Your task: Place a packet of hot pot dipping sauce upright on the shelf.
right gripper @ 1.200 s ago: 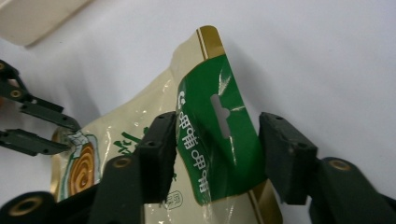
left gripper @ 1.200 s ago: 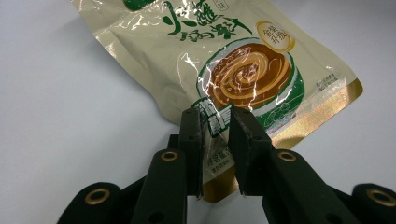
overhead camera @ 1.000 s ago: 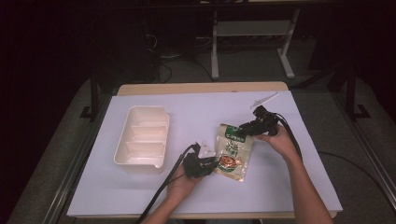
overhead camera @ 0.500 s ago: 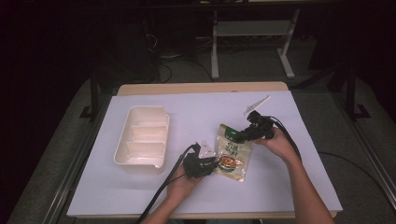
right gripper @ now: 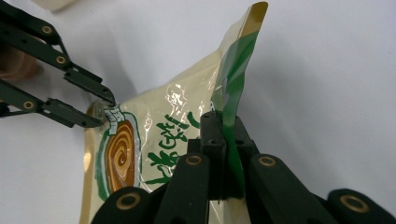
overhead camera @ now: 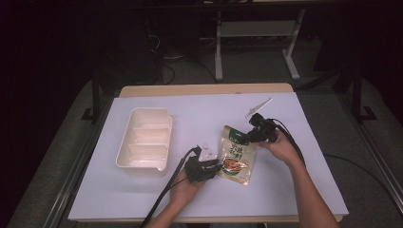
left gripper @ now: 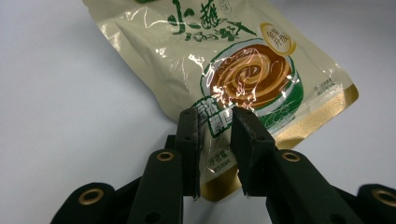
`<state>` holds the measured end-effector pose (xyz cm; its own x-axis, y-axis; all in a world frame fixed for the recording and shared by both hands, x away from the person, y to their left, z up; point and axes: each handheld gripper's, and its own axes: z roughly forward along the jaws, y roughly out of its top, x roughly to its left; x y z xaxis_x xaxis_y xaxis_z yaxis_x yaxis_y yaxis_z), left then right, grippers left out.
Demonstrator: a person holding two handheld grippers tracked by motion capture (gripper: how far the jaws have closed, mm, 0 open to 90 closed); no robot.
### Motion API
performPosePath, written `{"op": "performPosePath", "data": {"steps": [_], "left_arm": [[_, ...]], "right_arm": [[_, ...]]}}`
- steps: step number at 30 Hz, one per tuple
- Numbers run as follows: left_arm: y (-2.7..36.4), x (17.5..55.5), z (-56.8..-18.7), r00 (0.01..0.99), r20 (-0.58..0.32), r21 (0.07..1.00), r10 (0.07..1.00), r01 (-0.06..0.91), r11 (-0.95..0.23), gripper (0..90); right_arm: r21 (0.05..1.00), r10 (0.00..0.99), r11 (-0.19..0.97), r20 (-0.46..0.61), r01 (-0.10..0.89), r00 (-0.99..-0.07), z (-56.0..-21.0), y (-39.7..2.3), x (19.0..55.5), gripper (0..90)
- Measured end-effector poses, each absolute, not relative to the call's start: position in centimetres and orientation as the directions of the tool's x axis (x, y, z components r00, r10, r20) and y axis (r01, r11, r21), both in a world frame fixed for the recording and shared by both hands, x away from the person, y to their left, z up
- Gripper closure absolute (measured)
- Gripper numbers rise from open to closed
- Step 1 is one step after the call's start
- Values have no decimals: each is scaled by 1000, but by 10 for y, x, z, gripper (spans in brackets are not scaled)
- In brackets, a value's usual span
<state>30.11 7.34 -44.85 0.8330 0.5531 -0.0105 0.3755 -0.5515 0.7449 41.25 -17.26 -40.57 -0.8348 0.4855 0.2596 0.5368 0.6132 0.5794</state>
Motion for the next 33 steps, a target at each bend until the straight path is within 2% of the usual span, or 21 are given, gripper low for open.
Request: {"op": "performPosePath", "data": {"steps": [10,15,33], "left_arm": [[82,295,-439,847,-30,780,531,352,-517,680],[88,286,-437,866,-29,792,499,325,-518,630],[116,268,-436,876,-68,832,477,314,-457,552]], "right_arm": [[617,483,581,263,531,-835,-393,-179,407,889],[636,481,566,261,524,-837,-381,-181,400,890],[678,425,593,194,434,-884,-336,-156,382,893]]}}
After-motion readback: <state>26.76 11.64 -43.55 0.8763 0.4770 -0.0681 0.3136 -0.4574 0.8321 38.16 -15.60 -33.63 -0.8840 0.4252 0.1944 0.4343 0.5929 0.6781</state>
